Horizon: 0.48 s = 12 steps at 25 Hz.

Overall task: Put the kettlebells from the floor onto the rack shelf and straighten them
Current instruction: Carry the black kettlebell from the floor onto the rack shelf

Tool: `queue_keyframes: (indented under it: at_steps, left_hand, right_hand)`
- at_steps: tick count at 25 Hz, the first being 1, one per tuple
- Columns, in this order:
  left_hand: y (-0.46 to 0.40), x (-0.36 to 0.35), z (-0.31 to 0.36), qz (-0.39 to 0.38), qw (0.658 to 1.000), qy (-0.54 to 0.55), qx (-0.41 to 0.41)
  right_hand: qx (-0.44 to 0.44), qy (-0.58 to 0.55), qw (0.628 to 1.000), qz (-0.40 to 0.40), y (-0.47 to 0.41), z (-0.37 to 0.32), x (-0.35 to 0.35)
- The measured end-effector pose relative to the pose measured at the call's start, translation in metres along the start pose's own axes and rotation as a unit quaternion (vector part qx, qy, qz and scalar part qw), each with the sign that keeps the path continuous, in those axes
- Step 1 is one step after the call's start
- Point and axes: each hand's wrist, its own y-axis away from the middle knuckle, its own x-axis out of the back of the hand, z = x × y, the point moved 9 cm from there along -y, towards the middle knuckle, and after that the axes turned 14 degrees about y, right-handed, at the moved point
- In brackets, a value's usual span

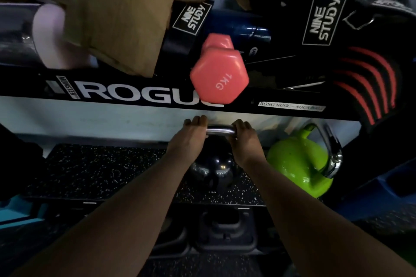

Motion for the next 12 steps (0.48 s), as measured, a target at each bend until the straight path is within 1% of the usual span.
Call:
queue_keyframes:
  at_steps: [4,6,9,12]
  left_hand:
    - [0.005,-0.005,-0.003,0.047,0.998,0.037,0.013]
    - [0.008,-0.009,-0.005,0.056,0.997,0.054,0.021]
    - [0.006,-0.011,-0.011,0.046,0.996,0.073,0.034]
    - [0.005,-0.012,-0.012,0.023,0.995,0.091,0.027]
  right_hand:
    - [-0.006,0.0,1.0,-0.018,0.003,0.004,-0.009]
    - [-0.015,0.003,1.0,-0.024,0.003,0.005,-0.013]
    - [-0.023,0.015,0.999,-0.027,0.002,0.007,-0.016]
    - [-0.021,0.022,0.998,-0.053,0.002,0.008,-0.017]
